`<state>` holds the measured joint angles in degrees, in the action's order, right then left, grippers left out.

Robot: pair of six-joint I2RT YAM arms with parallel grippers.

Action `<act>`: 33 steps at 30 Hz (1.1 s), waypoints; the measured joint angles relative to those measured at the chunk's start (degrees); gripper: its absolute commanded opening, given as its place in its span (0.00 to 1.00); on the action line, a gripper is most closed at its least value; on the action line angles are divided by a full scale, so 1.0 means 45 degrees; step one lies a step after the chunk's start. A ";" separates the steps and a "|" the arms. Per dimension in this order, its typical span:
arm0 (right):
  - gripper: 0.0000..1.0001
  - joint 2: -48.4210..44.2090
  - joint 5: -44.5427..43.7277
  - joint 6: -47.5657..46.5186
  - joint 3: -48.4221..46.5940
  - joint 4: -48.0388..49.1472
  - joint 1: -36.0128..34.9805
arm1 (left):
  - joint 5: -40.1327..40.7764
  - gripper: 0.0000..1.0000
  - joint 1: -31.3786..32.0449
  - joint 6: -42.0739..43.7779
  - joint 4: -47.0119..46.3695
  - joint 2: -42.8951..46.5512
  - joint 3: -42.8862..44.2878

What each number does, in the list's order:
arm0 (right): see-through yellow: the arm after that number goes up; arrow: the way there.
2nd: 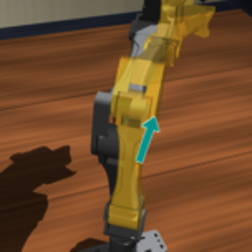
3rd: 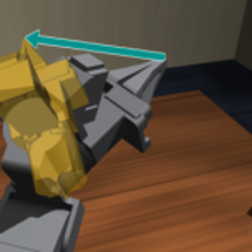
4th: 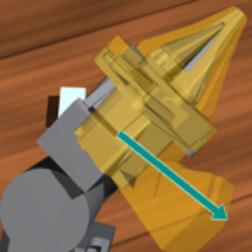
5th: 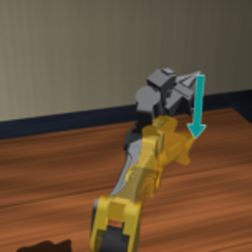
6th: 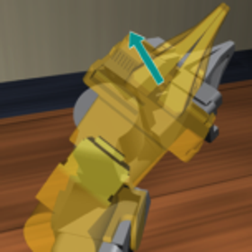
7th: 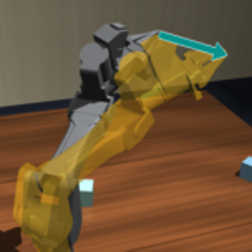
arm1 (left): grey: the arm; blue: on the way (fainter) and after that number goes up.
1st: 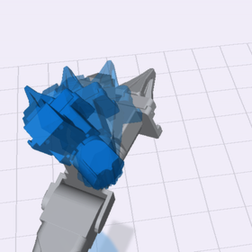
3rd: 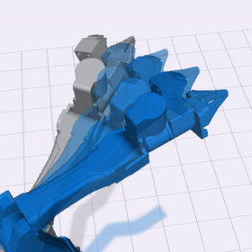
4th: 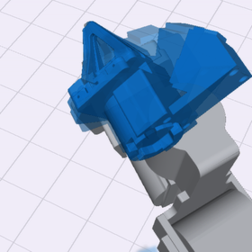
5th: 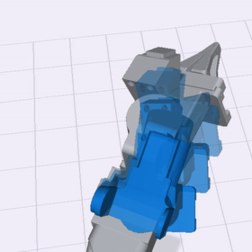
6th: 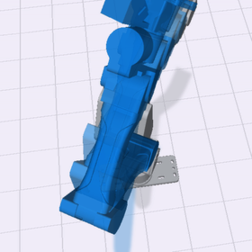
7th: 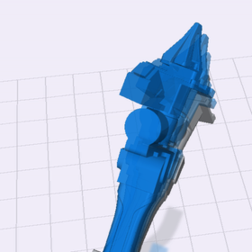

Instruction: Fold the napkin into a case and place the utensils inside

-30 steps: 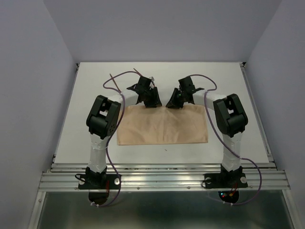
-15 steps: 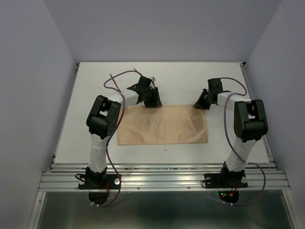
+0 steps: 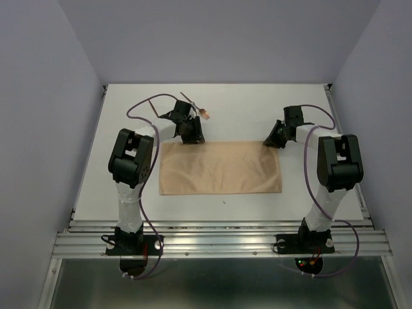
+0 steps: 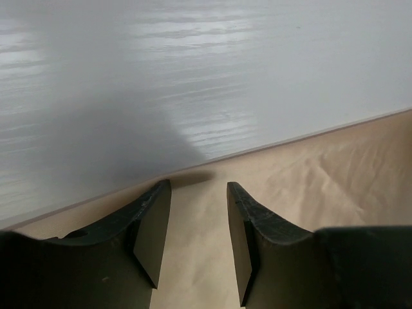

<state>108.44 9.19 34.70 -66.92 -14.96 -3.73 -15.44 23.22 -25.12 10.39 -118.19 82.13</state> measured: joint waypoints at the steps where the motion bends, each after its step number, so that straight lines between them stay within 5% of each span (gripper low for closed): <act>1: 0.26 0.0000 0.0000 -0.0015 0.0000 0.0000 0.0005 | 0.0029 0.52 -0.0316 0.0019 0.0029 0.0180 -0.0243; 20: 0.26 0.0000 0.0010 -0.0384 0.0000 0.0005 0.0228 | 0.1525 0.51 -0.3172 0.0189 0.1132 0.1851 -0.1651; 33: 0.35 -0.0986 -0.0471 -0.0763 -0.0078 -0.1375 0.0291 | 0.1778 0.56 -0.3424 0.0233 0.1404 0.2181 -0.1656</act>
<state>104.01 7.07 31.27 -67.26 -21.15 -2.42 -7.44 7.81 -24.08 16.71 -108.38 74.67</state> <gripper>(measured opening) 0.338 0.547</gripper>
